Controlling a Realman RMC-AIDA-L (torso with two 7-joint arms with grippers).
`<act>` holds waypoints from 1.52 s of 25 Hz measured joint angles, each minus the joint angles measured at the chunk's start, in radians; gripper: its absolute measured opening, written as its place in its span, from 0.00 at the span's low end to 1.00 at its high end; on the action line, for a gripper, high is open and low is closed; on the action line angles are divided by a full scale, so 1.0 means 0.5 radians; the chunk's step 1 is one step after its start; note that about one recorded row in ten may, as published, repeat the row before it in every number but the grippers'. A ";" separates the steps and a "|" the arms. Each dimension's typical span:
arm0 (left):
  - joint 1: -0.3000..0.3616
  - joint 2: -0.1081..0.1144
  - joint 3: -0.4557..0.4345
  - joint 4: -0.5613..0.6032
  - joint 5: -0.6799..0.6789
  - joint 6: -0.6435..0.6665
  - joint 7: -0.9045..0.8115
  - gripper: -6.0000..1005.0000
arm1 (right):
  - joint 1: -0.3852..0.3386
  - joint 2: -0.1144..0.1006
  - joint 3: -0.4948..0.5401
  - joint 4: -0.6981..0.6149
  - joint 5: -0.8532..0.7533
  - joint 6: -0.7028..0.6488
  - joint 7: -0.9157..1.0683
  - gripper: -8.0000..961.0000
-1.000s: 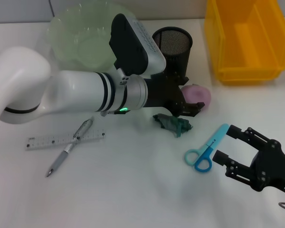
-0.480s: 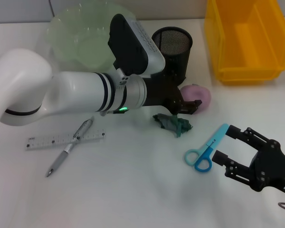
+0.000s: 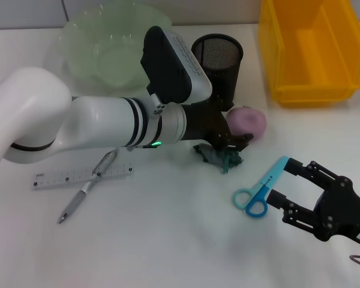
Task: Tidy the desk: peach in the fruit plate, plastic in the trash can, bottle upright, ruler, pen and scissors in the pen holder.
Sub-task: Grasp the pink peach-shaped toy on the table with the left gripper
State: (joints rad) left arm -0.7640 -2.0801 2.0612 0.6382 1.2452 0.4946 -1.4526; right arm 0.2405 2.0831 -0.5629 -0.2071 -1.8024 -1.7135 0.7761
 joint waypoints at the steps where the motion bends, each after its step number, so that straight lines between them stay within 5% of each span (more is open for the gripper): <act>1: 0.000 0.000 0.000 -0.001 0.000 0.000 0.000 0.80 | 0.001 0.000 0.000 0.000 0.000 0.000 0.000 0.83; 25: 0.028 0.000 0.062 0.015 -0.078 -0.078 0.000 0.80 | 0.039 0.000 0.000 0.037 0.000 0.003 -0.006 0.83; 33: 0.028 0.000 0.068 0.018 -0.081 -0.078 0.022 0.69 | 0.046 0.002 0.000 0.037 0.000 0.025 -0.006 0.83; 38: 0.028 0.000 0.068 0.018 -0.080 -0.078 0.023 0.48 | 0.060 0.003 0.000 0.039 0.000 0.027 -0.006 0.83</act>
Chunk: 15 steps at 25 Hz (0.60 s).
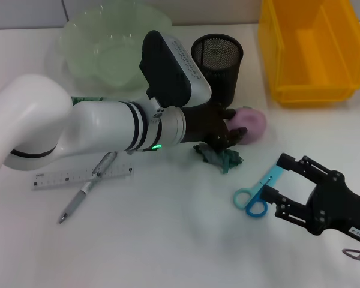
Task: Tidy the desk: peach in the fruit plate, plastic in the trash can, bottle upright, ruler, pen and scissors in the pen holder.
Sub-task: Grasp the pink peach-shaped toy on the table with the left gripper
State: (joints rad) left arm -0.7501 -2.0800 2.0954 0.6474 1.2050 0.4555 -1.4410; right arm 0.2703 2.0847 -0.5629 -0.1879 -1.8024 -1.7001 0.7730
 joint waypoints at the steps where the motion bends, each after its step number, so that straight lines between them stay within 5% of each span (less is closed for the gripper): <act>1: 0.000 0.000 0.000 0.000 0.000 0.000 0.000 0.44 | 0.005 0.000 0.000 0.004 0.000 0.002 0.000 0.83; 12: 0.000 0.000 0.000 0.000 0.002 -0.017 0.001 0.34 | 0.031 -0.003 0.000 0.014 0.000 0.029 0.000 0.83; 15: 0.000 0.000 -0.002 0.000 0.002 -0.024 0.001 0.22 | 0.033 -0.003 0.000 0.014 0.000 0.029 0.000 0.83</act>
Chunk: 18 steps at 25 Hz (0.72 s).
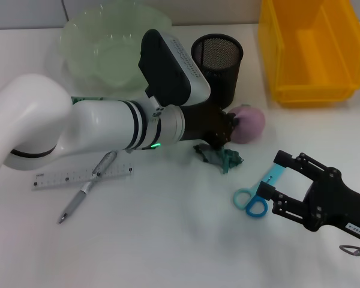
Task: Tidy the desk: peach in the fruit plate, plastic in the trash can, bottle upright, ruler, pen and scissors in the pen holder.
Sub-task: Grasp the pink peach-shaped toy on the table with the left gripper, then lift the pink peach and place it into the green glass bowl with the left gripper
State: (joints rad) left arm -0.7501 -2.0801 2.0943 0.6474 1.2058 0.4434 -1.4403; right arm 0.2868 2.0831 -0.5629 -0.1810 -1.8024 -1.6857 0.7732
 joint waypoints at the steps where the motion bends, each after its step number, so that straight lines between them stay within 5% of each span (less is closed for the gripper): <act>1: 0.000 0.000 -0.001 0.000 0.000 -0.006 0.000 0.18 | 0.000 0.000 0.000 0.000 0.000 0.000 0.000 0.83; 11: 0.021 0.000 -0.016 0.015 0.000 -0.016 -0.014 0.04 | 0.000 0.000 0.007 0.000 0.001 0.007 0.000 0.83; 18: 0.252 0.022 -0.192 0.220 0.021 0.124 -0.003 0.03 | 0.000 0.000 0.002 0.000 0.008 0.029 0.003 0.83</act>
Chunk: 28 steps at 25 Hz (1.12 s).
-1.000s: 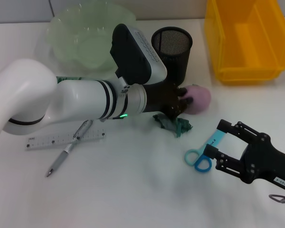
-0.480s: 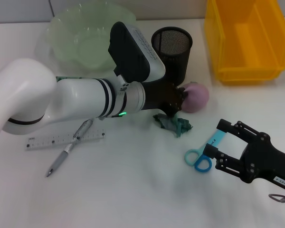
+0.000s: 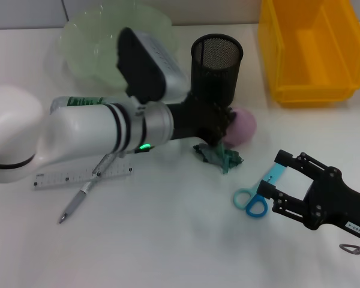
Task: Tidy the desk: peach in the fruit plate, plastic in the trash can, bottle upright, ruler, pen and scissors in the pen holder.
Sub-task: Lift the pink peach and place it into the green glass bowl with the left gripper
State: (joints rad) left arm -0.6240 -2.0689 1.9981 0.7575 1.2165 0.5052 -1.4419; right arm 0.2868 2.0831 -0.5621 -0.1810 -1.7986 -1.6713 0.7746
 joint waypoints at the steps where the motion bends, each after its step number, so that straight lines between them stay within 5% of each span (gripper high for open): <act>1: 0.014 0.002 -0.017 0.011 0.001 0.004 0.000 0.03 | 0.001 0.000 -0.001 0.000 0.001 0.001 0.000 0.83; 20: 0.563 0.003 -0.770 0.505 0.166 0.459 0.003 0.03 | 0.026 0.003 -0.002 0.020 -0.006 0.002 0.000 0.83; 28: 0.517 -0.001 -0.956 0.501 0.166 0.401 0.021 0.03 | 0.031 0.003 -0.002 0.033 -0.008 0.001 0.000 0.83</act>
State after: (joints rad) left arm -0.3658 -2.0696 1.5200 1.0080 1.2994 0.7056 -1.4316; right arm 0.3021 2.0847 -0.5629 -0.1645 -1.8024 -1.6707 0.7746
